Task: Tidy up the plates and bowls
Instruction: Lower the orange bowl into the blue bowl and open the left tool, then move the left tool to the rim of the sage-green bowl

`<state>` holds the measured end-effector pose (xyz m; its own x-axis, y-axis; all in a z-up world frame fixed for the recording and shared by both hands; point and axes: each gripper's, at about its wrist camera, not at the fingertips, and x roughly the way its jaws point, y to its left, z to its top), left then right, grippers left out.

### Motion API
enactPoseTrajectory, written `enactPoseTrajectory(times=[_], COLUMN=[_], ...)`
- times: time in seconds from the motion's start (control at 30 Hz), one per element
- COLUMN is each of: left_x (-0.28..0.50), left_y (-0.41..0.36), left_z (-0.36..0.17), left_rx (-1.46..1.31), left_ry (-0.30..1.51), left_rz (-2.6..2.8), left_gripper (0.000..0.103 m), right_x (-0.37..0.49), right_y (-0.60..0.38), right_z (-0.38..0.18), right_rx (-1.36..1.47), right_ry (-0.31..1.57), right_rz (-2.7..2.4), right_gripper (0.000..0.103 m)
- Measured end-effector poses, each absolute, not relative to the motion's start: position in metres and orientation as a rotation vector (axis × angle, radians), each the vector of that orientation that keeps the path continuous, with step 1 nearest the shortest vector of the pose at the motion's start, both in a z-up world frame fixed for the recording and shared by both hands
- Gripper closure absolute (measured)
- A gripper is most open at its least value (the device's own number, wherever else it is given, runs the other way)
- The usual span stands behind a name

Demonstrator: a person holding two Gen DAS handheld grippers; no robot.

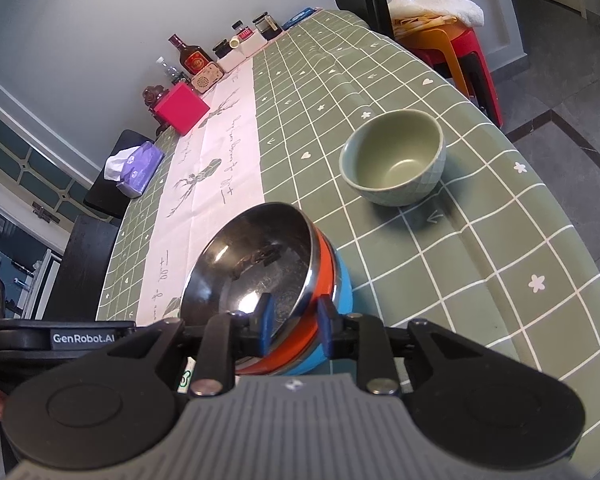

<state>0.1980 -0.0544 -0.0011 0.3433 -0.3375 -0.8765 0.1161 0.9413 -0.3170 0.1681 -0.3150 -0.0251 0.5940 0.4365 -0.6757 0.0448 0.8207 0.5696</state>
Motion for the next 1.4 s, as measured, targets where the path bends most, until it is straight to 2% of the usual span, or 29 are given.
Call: enactPoseTrajectory(times=[0.13,0.3,0.37,0.4,0.53,0.63,0.83,1.4], left_x=[0.193,0.188,0.186,0.185,0.186,0.193,0.216,0.271], left_y=[-0.056,-0.056,-0.061,-0.064,-0.076,-0.088,-0.113,-0.159], left_z=[0.007,0.019,0.024,0.026,0.034,0.038,0.04,0.027], left_rx=[-0.168,-0.109,-0.063,-0.036,0.021,0.057,0.084,0.15], left_ry=[1.126,1.04,0.982,0.957,0.901,0.889,0.874,0.947], left_rz=[-0.299,-0.309,-0.349,-0.364,-0.423,-0.458,-0.495,-0.502], left_gripper=[0.067,0.056,0.052,0.05,0.049,0.049,0.049,0.049], right_x=[0.166,0.166,0.166,0.165,0.164,0.167,0.182,0.243], right_y=[-0.315,-0.316,-0.317,-0.317,-0.321,-0.327,-0.333,-0.352], right_z=[-0.022,-0.02,-0.019,-0.018,-0.015,-0.013,-0.005,-0.019], right_rx=[0.562,0.552,0.55,0.545,0.536,0.551,0.468,0.439], right_ry=[0.897,0.873,0.86,0.851,0.814,0.787,0.739,0.806], right_rz=[0.233,0.224,0.216,0.21,0.162,0.117,-0.007,-0.133], right_gripper=[0.07,0.064,0.052,0.051,0.049,0.041,0.04,0.044])
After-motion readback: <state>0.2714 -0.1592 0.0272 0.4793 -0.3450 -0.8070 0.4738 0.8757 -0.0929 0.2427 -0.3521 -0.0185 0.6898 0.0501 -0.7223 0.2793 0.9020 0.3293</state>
